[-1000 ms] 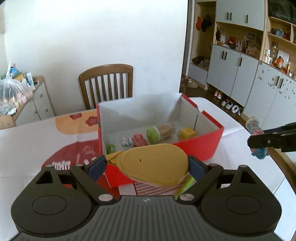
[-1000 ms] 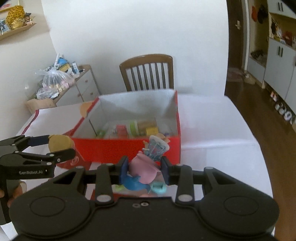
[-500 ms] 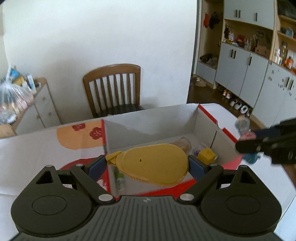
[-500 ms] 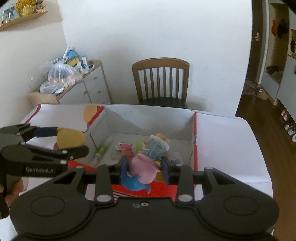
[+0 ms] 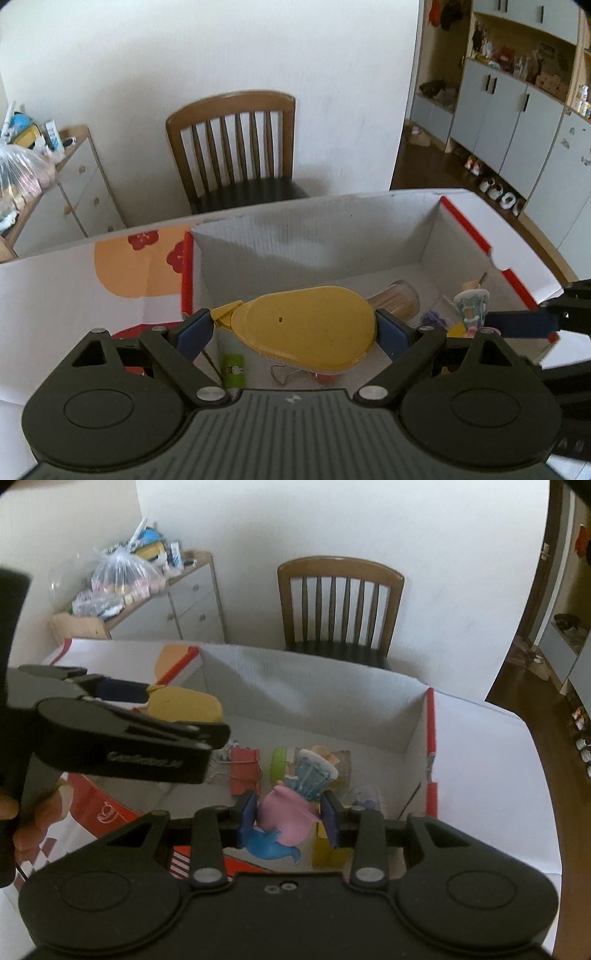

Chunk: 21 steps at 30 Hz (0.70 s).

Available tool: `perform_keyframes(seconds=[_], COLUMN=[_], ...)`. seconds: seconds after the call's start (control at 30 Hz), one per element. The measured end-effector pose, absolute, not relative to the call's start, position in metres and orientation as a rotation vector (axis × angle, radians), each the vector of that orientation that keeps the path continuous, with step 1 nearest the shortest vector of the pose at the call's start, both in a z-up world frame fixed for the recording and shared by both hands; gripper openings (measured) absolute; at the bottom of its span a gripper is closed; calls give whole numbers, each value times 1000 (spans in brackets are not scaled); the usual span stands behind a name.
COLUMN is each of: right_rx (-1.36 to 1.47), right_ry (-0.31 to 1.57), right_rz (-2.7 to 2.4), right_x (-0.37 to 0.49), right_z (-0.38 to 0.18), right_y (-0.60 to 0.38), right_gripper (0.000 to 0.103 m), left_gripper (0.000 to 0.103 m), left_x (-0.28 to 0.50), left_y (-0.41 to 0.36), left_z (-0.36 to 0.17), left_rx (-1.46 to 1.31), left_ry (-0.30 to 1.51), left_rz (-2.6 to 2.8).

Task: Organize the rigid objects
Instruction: 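Open the left tool to drop the tape dispenser into the box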

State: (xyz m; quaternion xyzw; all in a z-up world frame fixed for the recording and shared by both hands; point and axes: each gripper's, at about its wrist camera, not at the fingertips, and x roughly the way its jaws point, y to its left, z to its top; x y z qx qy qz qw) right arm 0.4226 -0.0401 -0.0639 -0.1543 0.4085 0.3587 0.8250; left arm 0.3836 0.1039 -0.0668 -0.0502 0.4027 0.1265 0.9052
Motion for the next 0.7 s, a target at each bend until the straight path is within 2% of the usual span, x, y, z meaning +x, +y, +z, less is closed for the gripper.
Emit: perform_keyframes(seconds=[0.7], right_rx=[-365], right_ry=[978], right_rz=[770], right_x=[437], right_z=[-95], right_y=[-19], right_gripper=[36], left_gripper=[94], left_x=[436], left_y=[102], left_z=[-108], left_rx=[-73], left_ry=[1071], left_rz=[240])
